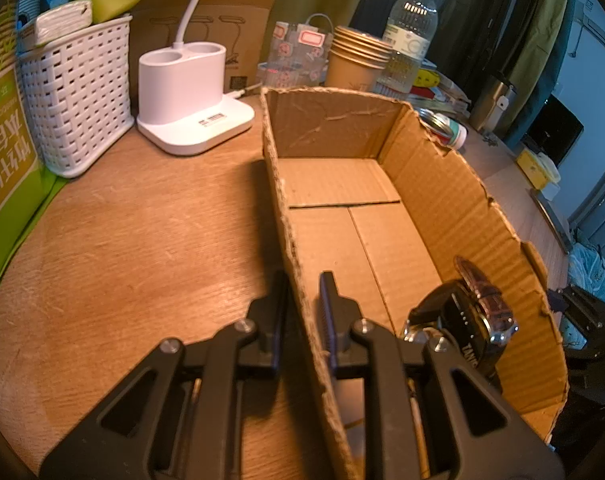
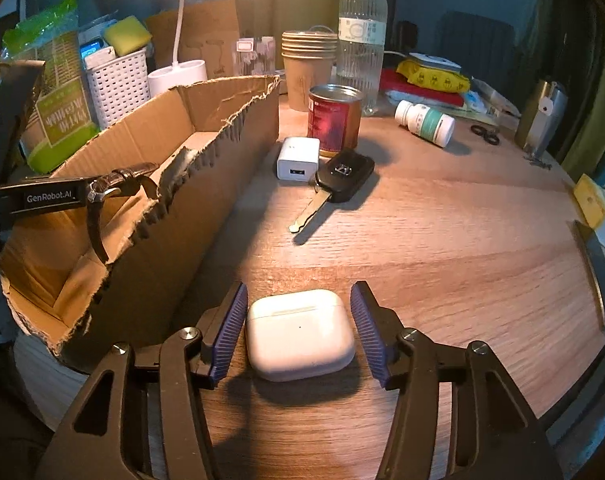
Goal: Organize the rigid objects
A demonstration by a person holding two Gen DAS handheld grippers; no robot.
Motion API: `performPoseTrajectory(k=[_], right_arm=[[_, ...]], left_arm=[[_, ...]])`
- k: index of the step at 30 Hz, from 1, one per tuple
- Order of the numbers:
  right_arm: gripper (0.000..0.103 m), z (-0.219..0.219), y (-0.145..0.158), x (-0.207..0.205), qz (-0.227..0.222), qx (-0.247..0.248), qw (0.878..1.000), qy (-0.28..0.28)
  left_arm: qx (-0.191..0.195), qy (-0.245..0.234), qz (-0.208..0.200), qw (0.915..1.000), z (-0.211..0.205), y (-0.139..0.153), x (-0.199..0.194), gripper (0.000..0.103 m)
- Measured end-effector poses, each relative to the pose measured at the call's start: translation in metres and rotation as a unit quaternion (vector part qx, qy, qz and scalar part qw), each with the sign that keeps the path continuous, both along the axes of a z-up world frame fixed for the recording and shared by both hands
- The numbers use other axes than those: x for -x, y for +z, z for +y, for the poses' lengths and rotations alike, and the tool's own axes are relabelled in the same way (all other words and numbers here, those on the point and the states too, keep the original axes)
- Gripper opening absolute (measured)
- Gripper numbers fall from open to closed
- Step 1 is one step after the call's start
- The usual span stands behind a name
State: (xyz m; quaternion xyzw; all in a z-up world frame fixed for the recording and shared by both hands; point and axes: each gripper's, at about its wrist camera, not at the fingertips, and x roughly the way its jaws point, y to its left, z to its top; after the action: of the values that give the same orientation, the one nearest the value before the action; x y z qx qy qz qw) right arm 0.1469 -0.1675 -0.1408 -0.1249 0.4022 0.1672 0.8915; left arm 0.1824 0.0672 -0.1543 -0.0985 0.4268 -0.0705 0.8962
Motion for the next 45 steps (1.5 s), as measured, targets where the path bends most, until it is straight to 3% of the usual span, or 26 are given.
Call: performPoseTrajectory(k=[20, 45], right_arm=[[0.057, -0.004, -0.009, -0.005, 0.007, -0.001, 1.000, -0.009], [0.057, 0.001, 0.038, 0.010, -0.062, -0.022, 0.998, 0.002]], left_arm=[[0.000, 0.000, 0.000, 1.0000, 0.000, 0.000, 0.000, 0.017], [0.000, 0.000, 0.000, 1.0000, 0.000, 0.000, 0.000, 0.018]])
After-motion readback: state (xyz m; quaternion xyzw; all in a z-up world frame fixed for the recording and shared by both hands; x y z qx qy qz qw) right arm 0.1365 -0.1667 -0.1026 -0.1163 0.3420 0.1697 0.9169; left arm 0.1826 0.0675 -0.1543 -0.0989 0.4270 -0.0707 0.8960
